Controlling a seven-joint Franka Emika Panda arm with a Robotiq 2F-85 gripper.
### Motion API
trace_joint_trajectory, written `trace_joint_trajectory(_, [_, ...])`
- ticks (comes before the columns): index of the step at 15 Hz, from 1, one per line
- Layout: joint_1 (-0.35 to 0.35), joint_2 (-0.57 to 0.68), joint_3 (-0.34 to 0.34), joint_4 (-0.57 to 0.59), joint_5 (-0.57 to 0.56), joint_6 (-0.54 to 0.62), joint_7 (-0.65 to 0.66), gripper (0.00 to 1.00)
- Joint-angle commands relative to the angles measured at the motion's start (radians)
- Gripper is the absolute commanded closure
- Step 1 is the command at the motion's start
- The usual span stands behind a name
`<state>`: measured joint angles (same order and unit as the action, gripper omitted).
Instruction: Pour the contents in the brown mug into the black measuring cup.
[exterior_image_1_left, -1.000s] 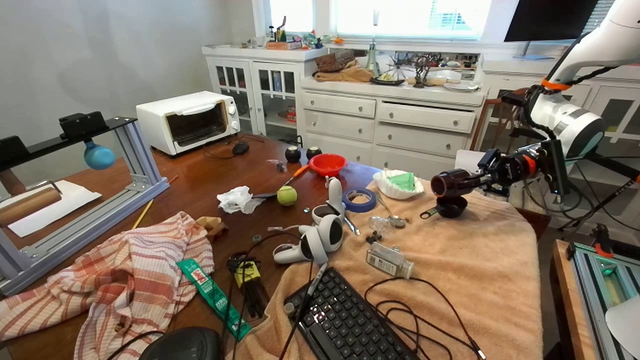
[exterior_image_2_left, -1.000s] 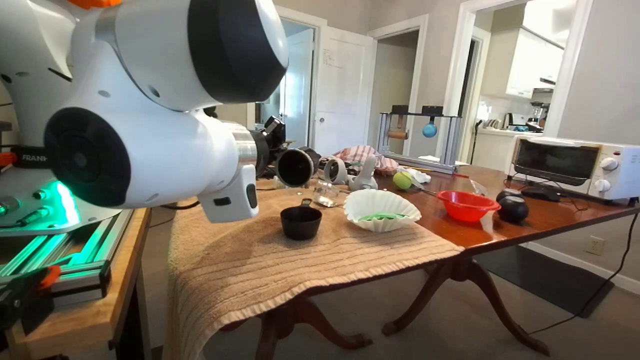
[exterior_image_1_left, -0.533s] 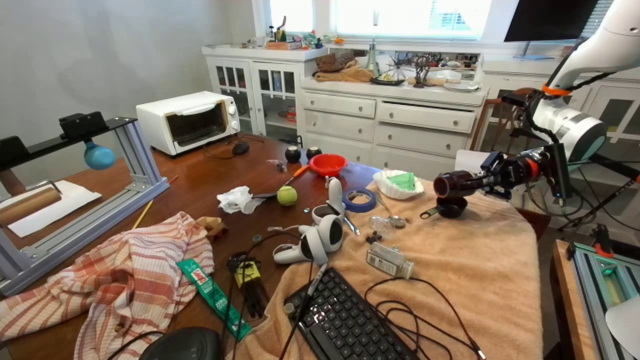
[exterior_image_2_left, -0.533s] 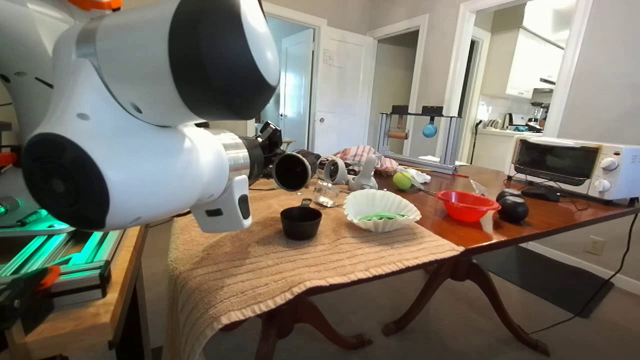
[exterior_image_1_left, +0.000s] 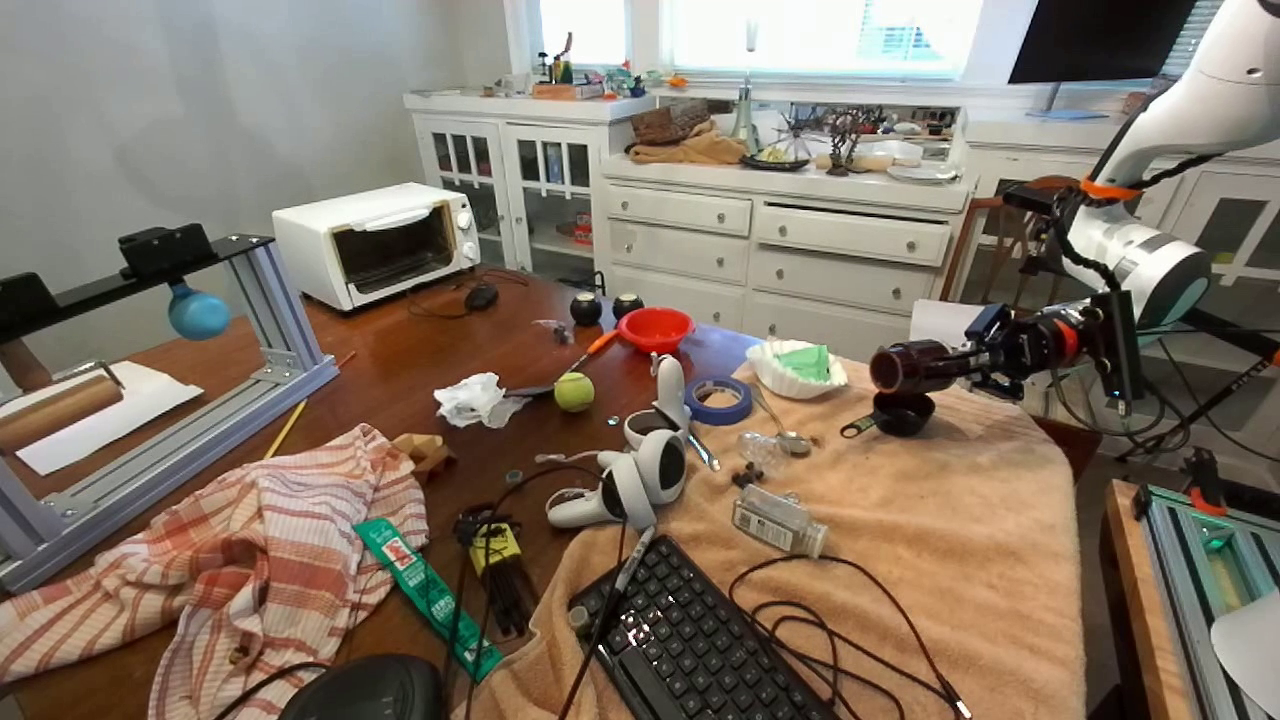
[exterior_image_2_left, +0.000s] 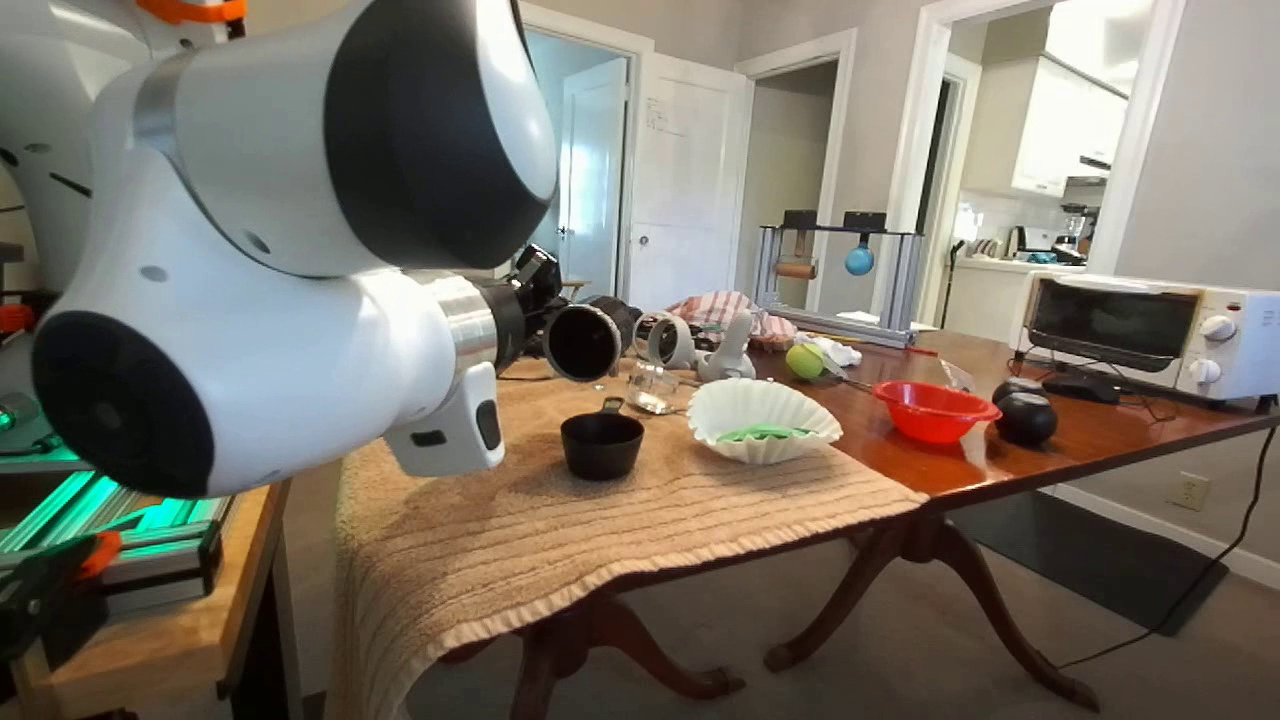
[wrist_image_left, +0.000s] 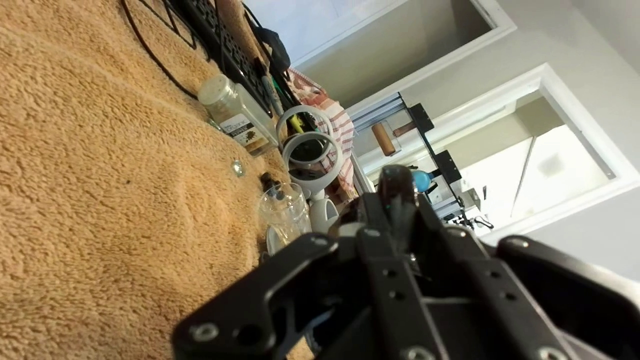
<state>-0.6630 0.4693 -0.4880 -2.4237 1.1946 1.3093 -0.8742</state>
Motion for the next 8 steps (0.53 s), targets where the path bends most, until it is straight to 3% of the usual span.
trace_joint_trajectory(1, [-0.025,0.039,0.020,0.044,-0.029,-0.063,-0.020,0.96])
trace_joint_trajectory(8, [-0.032,0.059,0.031,0.063,-0.032,-0.065,-0.020,0.96])
